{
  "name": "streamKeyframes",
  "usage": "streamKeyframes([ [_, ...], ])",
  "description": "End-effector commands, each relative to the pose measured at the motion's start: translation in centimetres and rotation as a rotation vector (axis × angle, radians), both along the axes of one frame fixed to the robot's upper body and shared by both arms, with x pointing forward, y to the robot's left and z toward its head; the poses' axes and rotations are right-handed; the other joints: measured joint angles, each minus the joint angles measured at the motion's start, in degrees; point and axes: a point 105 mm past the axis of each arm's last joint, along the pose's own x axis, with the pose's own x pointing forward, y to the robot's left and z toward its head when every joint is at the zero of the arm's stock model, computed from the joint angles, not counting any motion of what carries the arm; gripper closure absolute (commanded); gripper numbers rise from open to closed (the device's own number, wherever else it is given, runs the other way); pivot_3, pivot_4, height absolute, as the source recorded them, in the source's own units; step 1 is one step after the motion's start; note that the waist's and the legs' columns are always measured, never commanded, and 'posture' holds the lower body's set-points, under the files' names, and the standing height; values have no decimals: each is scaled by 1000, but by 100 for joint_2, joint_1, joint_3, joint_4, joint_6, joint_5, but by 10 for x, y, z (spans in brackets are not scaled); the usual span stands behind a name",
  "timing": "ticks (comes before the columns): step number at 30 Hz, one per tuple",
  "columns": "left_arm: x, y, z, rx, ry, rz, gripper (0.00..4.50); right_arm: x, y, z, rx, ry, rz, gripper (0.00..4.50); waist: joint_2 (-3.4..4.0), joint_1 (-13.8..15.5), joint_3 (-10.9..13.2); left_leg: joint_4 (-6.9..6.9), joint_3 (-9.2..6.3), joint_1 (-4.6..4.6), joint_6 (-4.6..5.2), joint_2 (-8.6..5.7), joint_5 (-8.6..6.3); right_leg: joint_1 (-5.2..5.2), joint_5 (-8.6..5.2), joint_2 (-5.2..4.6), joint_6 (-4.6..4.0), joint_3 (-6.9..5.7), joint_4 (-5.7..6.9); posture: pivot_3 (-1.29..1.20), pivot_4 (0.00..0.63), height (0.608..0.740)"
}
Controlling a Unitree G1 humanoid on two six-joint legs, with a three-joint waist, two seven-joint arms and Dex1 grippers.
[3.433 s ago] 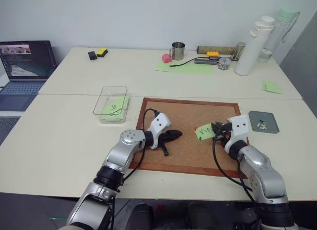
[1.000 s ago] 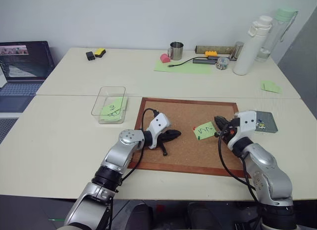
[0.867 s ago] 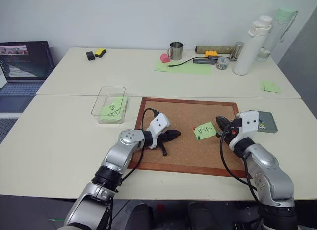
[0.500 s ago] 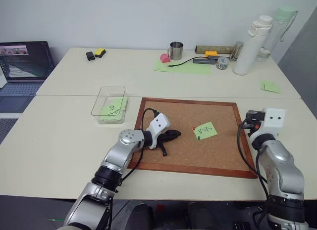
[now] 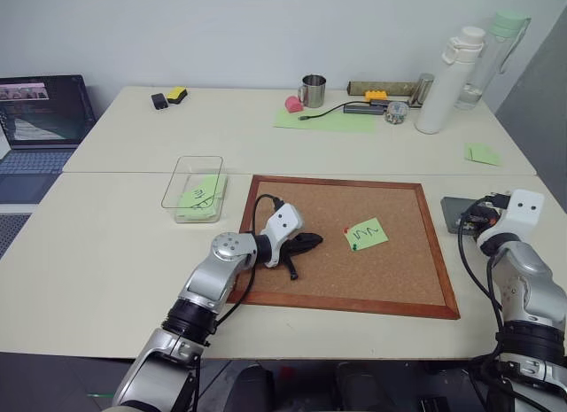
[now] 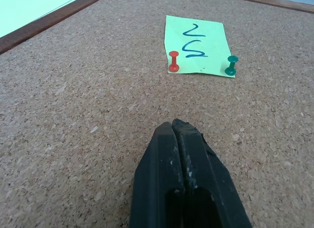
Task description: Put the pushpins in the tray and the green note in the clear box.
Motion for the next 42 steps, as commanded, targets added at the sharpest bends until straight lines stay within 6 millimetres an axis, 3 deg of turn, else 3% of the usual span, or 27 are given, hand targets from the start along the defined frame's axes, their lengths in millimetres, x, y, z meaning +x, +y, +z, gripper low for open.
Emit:
streamKeyframes([
  [1, -2, 10, -17, 48, 55, 38, 4500, -4, -4, 23, -27, -89, 23, 2360, 0, 0, 0, 0, 0, 0, 0, 1, 0, 0, 0, 0, 0, 1, 0, 0, 150, 740],
  [3, -3, 9, -17, 48, 56, 37, 4500, -6, -4, 25, -39, -94, 35, 1947, 0, 0, 0, -1, -1, 0, 0, 1, 0, 0, 0, 0, 0, 0, 0, 0, 150, 740],
  [8, -1, 8, -16, 49, 56, 35, 4500, -10, 2, 28, -60, -103, 73, 1947, 0, -2, 0, -2, 2, 2, 0, 1, 0, 0, 0, 0, 0, 2, -1, 0, 150, 740],
  [10, -1, 8, -16, 50, 57, 34, 4500, -11, 13, 31, -72, -115, 132, 1947, 0, -2, 0, -2, 2, 3, 0, 1, 0, 0, 0, 0, 0, 3, -1, 0, 150, 740],
  [16, -1, 10, -15, 54, 58, 35, 4500, -28, 83, 24, -117, -67, 481, 1947, 0, -3, 0, -3, 1, 5, 0, 0, 0, 2, 0, 2, 0, 1, -1, 0, 150, 740],
  [20, 1, 9, -15, 53, 58, 39, 4500, -55, 147, 18, -40, -51, 762, 1947, 0, -1, 0, -2, -1, 4, 0, 0, 0, 4, 0, 4, 1, -1, -2, 0, 150, 740],
  [24, 1, 9, -14, 52, 59, 39, 4500, -69, 180, 6, -36, -6, 889, 1947, -2, -4, 0, -2, -4, 5, 1, 0, 0, 6, -1, 5, 1, -4, -3, 0, 150, 740],
  [29, 1, 8, -14, 56, 60, 36, 4500, -64, 200, -10, -89, 32, 916, 1947, -4, -4, 0, 0, -4, 7, 0, -1, -1, 7, 0, 5, 1, -5, -4, 0, 150, 740],
  [35, 2, 11, -12, 61, 54, 39, 4500, -48, 198, -18, -153, 53, 870, 1947, -5, 1, 1, 0, -3, 8, 0, -2, 0, 7, 0, 5, 1, -5, -6, 0, 150, 740],
  [41, 3, 13, -11, 63, 53, 44, 4500, -48, 205, -18, -138, 47, 899, 1947, -5, -1, 1, -1, -5, 8, 0, -1, 0, 7, 0, 7, 1, -7, -6, 0, 150, 740],
  [42, 3, 13, -11, 63, 53, 45, 4500, -48, 206, -18, -136, 47, 901, 2123, -5, -2, 1, -1, -4, 8, 0, -1, 0, 7, 0, 6, 1, -5, -6, 0, 150, 740],
])
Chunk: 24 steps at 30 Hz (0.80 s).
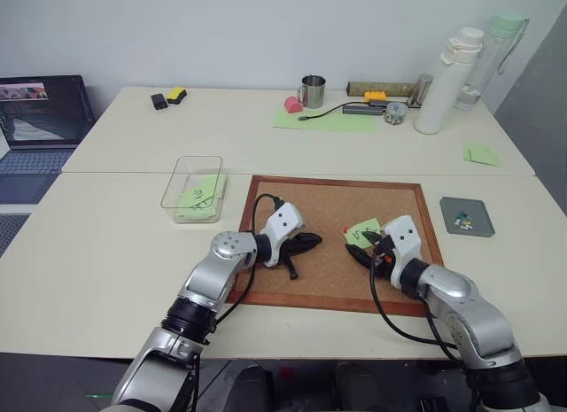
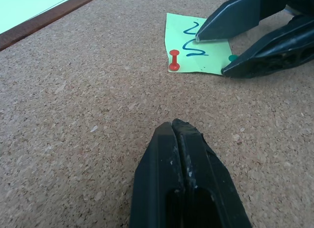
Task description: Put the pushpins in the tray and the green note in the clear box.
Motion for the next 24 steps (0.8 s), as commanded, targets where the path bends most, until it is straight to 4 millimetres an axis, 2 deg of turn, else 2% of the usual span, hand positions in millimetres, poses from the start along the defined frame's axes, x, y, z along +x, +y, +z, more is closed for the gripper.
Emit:
streamKeyframes([
  [1, 2, 12, -12, 49, 37, 44, 4500, 0, 9, 11, 18, -45, 39, 2305, 0, -1, 0, 0, 0, 0, 0, 0, 0, 0, 0, 0, 0, 1, 0, 0, 150, 740],
  [2, 3, 13, -12, 49, 36, 45, 4500, -1, 10, 10, 19, -42, 45, 2317, 0, -1, 0, 0, 0, 0, 0, 0, 0, 0, 0, 0, 0, 1, 0, 0, 150, 740],
  [4, 3, 13, -11, 49, 35, 47, 4500, -2, 12, 9, 16, -38, 54, 2845, 0, -1, 0, 0, 0, 0, 0, 0, 0, 0, 0, 0, 0, 0, 0, 0, 150, 740],
  [5, 3, 13, -11, 49, 35, 47, 4500, -2, 12, 9, 16, -37, 54, 2946, 0, -1, 0, 0, 0, 0, 0, 0, 0, 0, 0, 0, 0, 0, 0, 0, 150, 740],
  [12, 4, 12, -11, 48, 35, 45, 4500, -4, 12, 7, 14, -31, 56, 4404, 0, -2, 0, 0, 0, 0, 0, 0, 0, 0, 0, 0, 0, -1, 0, 0, 150, 740],
  [18, 3, 12, -11, 48, 34, 43, 4500, -4, 11, 11, 33, -46, 46, 4483, 0, -1, 0, 0, -1, 0, 0, 0, 0, 0, 0, 0, 0, -2, 0, 0, 150, 740],
  [24, 3, 12, -12, 50, 37, 42, 4500, -6, 16, 41, 160, -116, 63, 4483, 0, -1, 1, 0, -2, 0, 0, 0, 0, 0, 0, 0, 0, -2, 0, 0, 150, 740],
])
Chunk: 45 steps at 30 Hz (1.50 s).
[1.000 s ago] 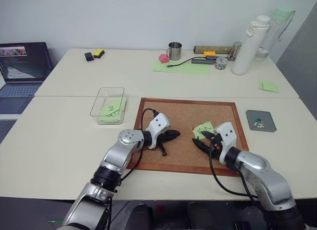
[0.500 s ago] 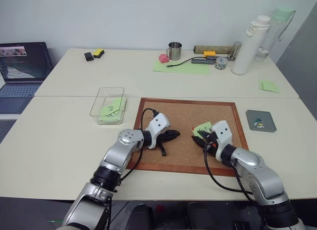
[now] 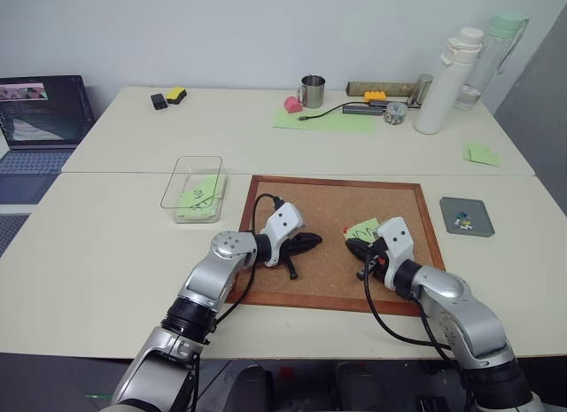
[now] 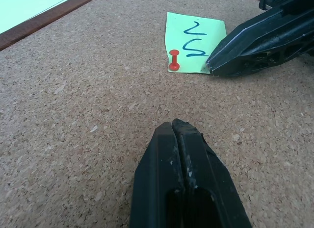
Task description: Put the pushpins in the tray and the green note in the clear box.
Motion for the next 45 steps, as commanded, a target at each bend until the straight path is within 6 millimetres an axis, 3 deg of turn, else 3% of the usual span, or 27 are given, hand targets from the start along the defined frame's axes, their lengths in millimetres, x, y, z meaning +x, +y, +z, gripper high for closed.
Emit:
streamKeyframes([
  [1, 3, 12, -12, 50, 37, 43, 4500, -3, 8, 43, 118, -133, 37, 4483, 0, -2, 0, 0, 0, 0, 0, 1, 0, 0, 0, 0, 0, 0, 0, 0, 150, 740],
  [8, 2, 10, -14, 55, 39, 37, 4500, -2, -3, 57, 168, -156, -14, 4483, 0, -2, 0, 0, -1, 0, 0, 1, 0, 0, 0, 0, 0, -1, -1, 0, 150, 740],
  [12, 2, 10, -15, 55, 39, 34, 4500, 7, -28, 68, 208, -189, -132, 4483, 0, -2, 0, 0, -1, 0, 0, 1, 0, 0, 0, 0, 0, 0, 0, 0, 150, 740],
  [16, 1, 11, -15, 56, 38, 33, 4500, 24, -76, 74, 170, -227, -367, 4483, 0, -2, 0, 0, 0, 0, 0, 0, 0, 1, 0, 0, 0, 1, 0, 0, 150, 740],
  [21, 1, 12, -15, 59, 36, 32, 4500, 37, -169, 65, -17, -213, -718, 4483, 0, 2, 0, -1, 4, 0, 0, 0, 0, 1, 0, -2, 0, 4, -3, 0, 150, 740],
  [24, 1, 12, -15, 60, 36, 31, 4500, 40, -193, 64, -76, -202, -768, 4483, 1, -3, -1, -4, 5, 1, 0, -1, 0, 0, 0, -3, 0, 6, -3, 0, 150, 740],
  [29, 0, 13, -15, 58, 34, 33, 4500, 47, -205, 57, -81, -176, -784, 4483, 4, -22, -2, -9, 12, 11, 0, -3, 0, 2, 0, 3, -1, 15, 0, 0, 150, 740],
  [37, 0, 14, -14, 55, 35, 44, 4500, 57, -202, 53, 18, -136, -758, 4483, 4, -19, -2, -9, 11, 11, 0, 1, 0, 5, 0, 1, -1, 14, -3, 0, 150, 740],
  [45, -1, 13, -13, 48, 43, 48, 4500, 55, -201, 48, 43, -122, -755, 3046, 4, -21, -2, -9, 13, 11, 0, 3, 0, 5, 0, 0, -1, 16, -2, 0, 150, 740],
])
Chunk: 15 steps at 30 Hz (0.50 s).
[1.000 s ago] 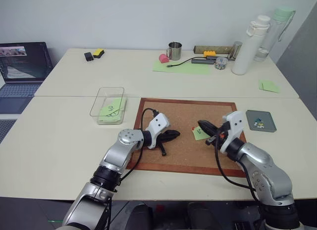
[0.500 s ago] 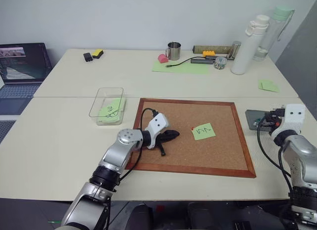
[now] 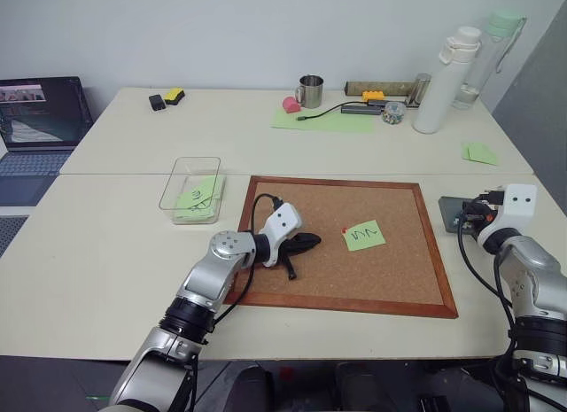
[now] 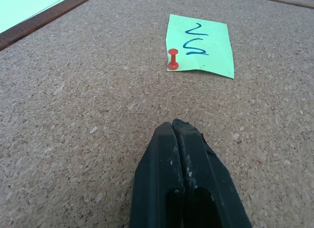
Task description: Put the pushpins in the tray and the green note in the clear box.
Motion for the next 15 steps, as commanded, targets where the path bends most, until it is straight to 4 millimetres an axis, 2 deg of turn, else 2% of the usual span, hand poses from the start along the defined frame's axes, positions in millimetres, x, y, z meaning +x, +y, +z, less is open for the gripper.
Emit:
streamKeyframes([
  [1, 0, 11, -13, 40, 45, 47, 4500, -2, -2, 17, -2, -66, 2, 2827, 0, 0, 0, 0, 0, 0, 0, 0, 0, 0, 0, 0, 0, 0, 0, 0, 150, 740],
  [6, 0, 10, -13, 37, 46, 48, 4500, -4, -3, 17, -78, -63, 6, 1808, 0, 0, 0, 0, -1, 0, 0, 0, 0, 0, 0, 0, 0, -1, 0, 0, 150, 740],
  [8, 0, 9, -13, 36, 47, 48, 4500, -5, 7, 21, -115, -81, 62, 1498, 0, 0, 0, 0, 0, 0, 0, 0, 0, 0, 0, 0, 0, 0, 0, 0, 150, 740],
  [11, 1, 9, -13, 35, 46, 50, 4500, -10, 39, 27, -110, -121, 209, 1498, 1, -1, 0, 0, 0, 0, 0, 0, 0, 0, 0, 0, 0, 0, 0, 0, 150, 740],
  [13, 1, 10, -13, 36, 46, 52, 4500, -21, 78, 30, -84, -137, 385, 1498, 1, 0, 0, 0, 0, 0, 0, 0, 0, 0, 0, 1, 0, -1, 0, 0, 150, 740],
  [15, 1, 10, -13, 37, 47, 53, 4500, -32, 108, 28, -75, -129, 517, 1498, 1, -1, 1, 0, -3, 0, 0, 0, 0, 1, 0, 1, 0, -4, 0, 0, 150, 740],
])
